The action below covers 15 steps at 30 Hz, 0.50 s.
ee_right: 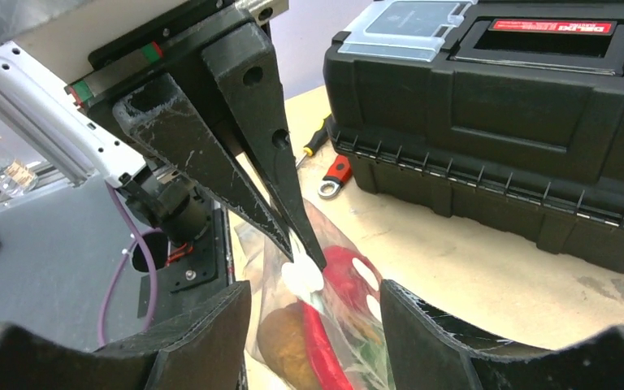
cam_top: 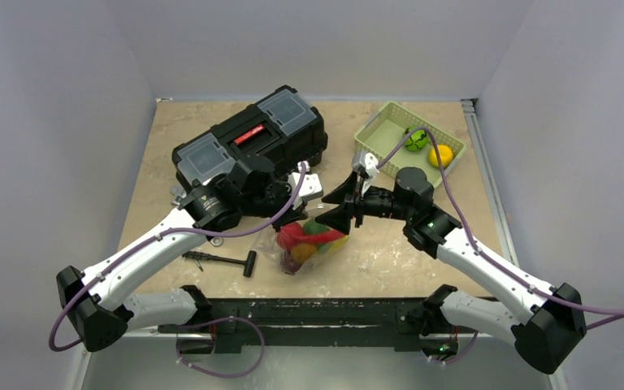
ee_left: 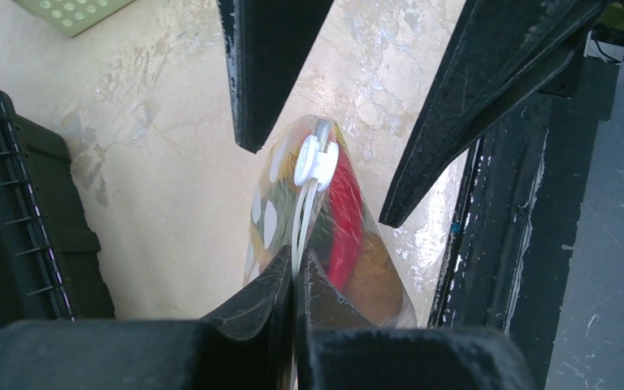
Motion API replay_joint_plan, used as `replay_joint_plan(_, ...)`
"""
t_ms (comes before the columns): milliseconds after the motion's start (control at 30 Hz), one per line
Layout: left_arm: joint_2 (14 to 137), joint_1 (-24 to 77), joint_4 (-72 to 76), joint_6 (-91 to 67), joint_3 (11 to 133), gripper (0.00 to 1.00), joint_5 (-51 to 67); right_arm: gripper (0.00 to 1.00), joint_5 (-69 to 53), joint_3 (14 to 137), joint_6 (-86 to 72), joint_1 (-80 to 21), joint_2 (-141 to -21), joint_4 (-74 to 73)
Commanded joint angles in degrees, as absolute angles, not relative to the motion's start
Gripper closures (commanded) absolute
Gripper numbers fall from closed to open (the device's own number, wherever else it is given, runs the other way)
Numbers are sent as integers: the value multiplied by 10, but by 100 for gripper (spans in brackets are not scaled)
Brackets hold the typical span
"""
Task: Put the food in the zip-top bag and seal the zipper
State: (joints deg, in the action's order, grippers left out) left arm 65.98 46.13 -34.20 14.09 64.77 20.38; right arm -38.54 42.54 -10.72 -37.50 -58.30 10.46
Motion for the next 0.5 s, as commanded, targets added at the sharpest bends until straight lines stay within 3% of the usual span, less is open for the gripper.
replay_joint_plan(0,645,455,-340,146,669,100,238,40,-384,471,-83,-376,-579,78)
replay_joint_plan(300,644,447,-348,148,674,100,250,37,-389,496,-34,-379,-583,18)
replay_joint_plan(367,642,446,-347,148,673,100,251,39,-404,492,-36,-380,-576,33)
replay_joint_plan(467,639,446,-347,148,672,100,255,51,-437,515,-23,-376,-581,21)
